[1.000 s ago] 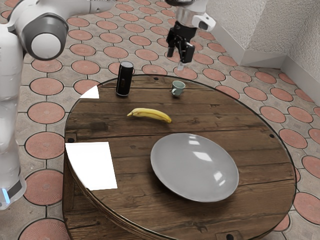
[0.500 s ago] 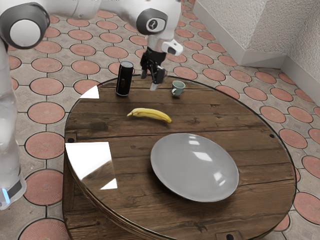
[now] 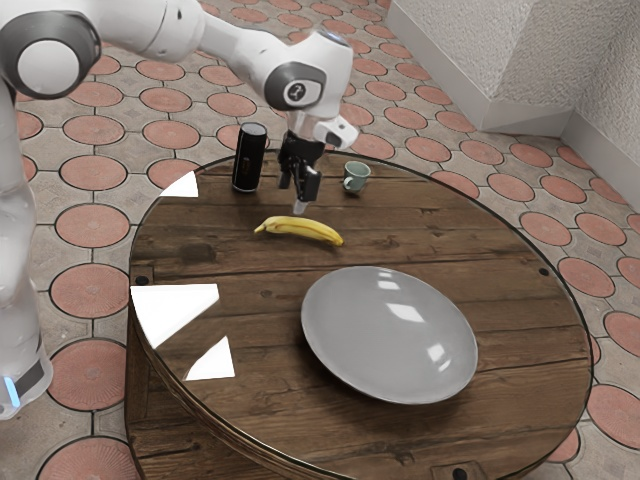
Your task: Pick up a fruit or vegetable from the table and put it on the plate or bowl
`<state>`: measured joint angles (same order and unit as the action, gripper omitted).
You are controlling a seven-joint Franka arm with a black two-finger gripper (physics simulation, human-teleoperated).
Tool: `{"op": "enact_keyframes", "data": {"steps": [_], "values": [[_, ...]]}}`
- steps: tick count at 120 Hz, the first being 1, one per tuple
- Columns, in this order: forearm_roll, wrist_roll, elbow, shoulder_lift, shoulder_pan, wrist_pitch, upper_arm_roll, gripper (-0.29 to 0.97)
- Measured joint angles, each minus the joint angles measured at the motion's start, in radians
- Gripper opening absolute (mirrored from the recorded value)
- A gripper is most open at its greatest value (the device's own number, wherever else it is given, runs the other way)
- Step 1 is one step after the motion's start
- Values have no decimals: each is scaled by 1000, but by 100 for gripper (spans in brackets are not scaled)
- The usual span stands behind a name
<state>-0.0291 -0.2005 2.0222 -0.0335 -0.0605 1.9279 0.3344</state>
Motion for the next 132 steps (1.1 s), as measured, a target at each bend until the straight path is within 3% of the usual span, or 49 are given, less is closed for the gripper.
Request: {"op": "enact_keyframes", "data": {"steps": [89,114,122,132], "values": [[0,-65,43,64,1,95,0,67],[-2,-73,36,79,-72,111,0,66],[-4,-75,38,79,-92,118,0,61],[-7,-77,38,79,-97,124,0,44]]}}
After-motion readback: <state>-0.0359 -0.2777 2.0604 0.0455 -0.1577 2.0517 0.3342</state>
